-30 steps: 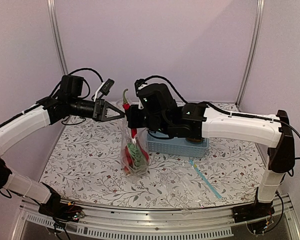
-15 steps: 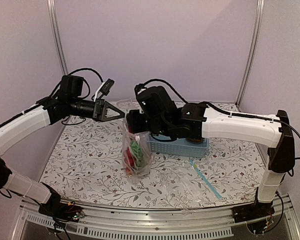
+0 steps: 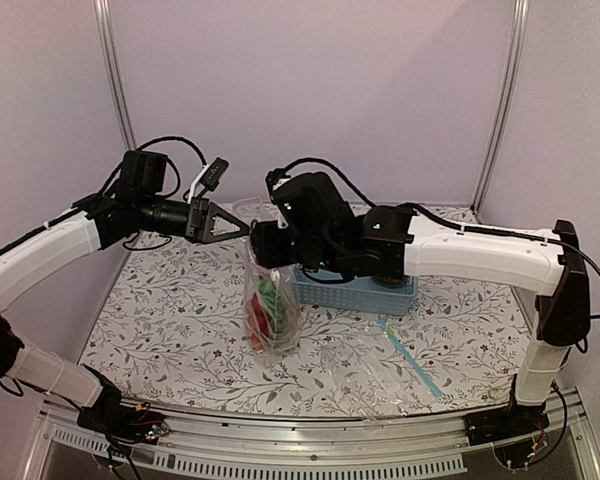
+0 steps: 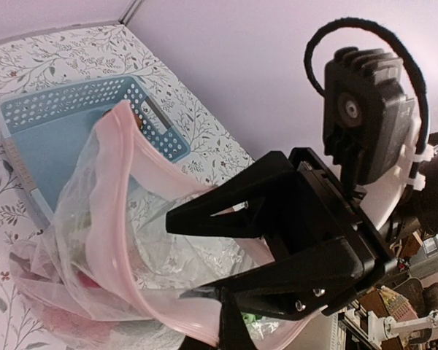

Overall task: Place the food in the zip-top bag and seal the zipper
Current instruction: Place the fake vegetable in the zipper food storage bag, then adjust the fake vegetable in the bin.

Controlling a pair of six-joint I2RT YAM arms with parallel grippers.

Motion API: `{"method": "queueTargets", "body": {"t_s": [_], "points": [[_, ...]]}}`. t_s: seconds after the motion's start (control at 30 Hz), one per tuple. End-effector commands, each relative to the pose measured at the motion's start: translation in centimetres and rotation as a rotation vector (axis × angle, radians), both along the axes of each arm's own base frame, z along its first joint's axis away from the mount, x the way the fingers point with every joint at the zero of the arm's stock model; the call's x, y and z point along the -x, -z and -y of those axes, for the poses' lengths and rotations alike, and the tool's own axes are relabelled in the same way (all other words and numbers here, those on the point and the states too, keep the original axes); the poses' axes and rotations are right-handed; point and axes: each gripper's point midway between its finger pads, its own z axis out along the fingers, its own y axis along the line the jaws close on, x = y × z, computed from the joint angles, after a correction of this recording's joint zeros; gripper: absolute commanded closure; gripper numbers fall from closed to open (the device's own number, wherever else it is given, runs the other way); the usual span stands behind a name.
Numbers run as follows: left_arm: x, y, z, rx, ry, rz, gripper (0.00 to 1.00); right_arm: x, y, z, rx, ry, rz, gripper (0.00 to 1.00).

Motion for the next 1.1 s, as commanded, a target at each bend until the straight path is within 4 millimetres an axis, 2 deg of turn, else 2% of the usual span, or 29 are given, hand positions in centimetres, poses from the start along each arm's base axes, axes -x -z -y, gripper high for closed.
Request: {"method": "queueTargets", "body": {"t_s": [0.0, 0.17, 0.33, 0.4, 0.5, 0.57, 0.63, 0.77, 0.87, 1.07], "points": [[-0.1, -0.3, -0.1, 0.008, -0.009, 0.019, 1.0, 2.0, -3.6, 0.0, -0.041, -0.072, 0.052, 0.5], [-0.2, -0.1, -0.1, 0.004, -0.014, 0.018, 1.0, 3.4, -6.6, 0.3, -0.071, -0.126, 0.113, 0.46], [-0.6, 0.1, -0.3, -0.013, -0.038, 0.026, 1.0, 4.6, -9.6, 1.3, -0.144, -0.177, 0.151, 0.33], [-0.6, 0.2, -0.4, -0.017, -0.044, 0.029, 1.0, 5.1, -10.8, 2.2, -0.167, -0.184, 0.167, 0.29], [-0.7, 0.3, -0.4, -0.02, -0.048, 0.026, 1.0, 5.0, -11.5, 3.8, -0.199, -0.157, 0.179, 0.23], [-0.8, 0.3, -0.4, -0.022, -0.053, 0.027, 1.0, 4.7, -12.2, 5.4, -0.202, -0.125, 0.197, 0.21], [-0.8, 0.3, -0.5, -0.024, -0.059, 0.031, 1.0, 3.7, -11.9, 7.2, -0.167, -0.079, 0.2, 0.19], [-1.0, 0.5, -0.6, -0.03, -0.068, 0.034, 1.0, 0.6, -9.3, 11.0, -0.082, 0.035, 0.118, 0.15], [-1.0, 0.6, -0.6, -0.032, -0.07, 0.032, 1.0, -1.4, -6.5, 14.1, 0.012, 0.109, 0.028, 0.14], [-1.2, 1.0, -0.5, -0.036, -0.07, 0.022, 1.0, -4.0, -1.9, 19.2, 0.157, 0.204, -0.091, 0.13]]}}
